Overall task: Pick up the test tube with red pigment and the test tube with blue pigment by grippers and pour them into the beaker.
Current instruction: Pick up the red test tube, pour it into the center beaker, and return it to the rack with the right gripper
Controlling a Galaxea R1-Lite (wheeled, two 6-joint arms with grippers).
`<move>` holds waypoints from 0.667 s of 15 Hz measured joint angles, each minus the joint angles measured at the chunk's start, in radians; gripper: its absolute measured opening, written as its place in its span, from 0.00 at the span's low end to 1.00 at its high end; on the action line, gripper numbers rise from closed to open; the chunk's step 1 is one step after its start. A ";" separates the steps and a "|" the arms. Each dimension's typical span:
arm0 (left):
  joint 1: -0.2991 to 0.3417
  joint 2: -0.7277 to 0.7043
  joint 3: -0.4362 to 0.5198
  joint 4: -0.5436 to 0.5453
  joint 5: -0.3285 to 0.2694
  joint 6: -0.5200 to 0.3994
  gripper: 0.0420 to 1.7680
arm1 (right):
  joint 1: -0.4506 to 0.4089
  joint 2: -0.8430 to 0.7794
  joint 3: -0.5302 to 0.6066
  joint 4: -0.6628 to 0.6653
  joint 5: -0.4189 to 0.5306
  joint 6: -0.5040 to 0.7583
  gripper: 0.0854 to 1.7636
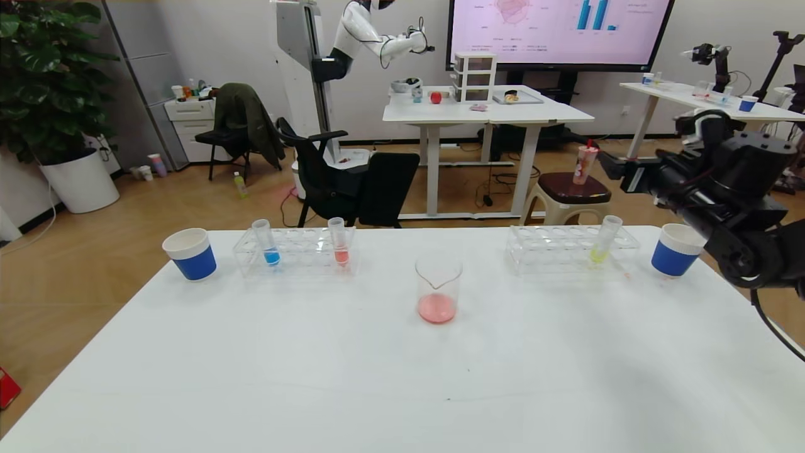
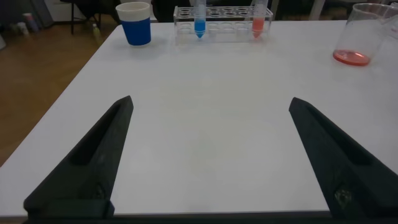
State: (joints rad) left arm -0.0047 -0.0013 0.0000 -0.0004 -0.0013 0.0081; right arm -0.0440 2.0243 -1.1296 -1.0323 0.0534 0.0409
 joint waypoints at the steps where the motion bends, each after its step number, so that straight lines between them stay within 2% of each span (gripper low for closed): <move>1: 0.000 0.000 0.000 0.000 0.000 0.000 0.99 | 0.019 -0.040 0.017 0.003 0.000 0.001 0.98; 6: 0.000 0.000 0.000 0.000 0.000 0.000 0.99 | 0.063 -0.314 0.164 0.019 -0.003 -0.012 0.98; 10: 0.000 0.000 0.000 0.000 0.000 0.000 0.99 | 0.060 -0.662 0.304 0.127 -0.006 -0.032 0.98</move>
State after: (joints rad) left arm -0.0047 -0.0013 0.0000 0.0000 -0.0017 0.0077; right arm 0.0162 1.3619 -0.8260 -0.9057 0.0479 0.0085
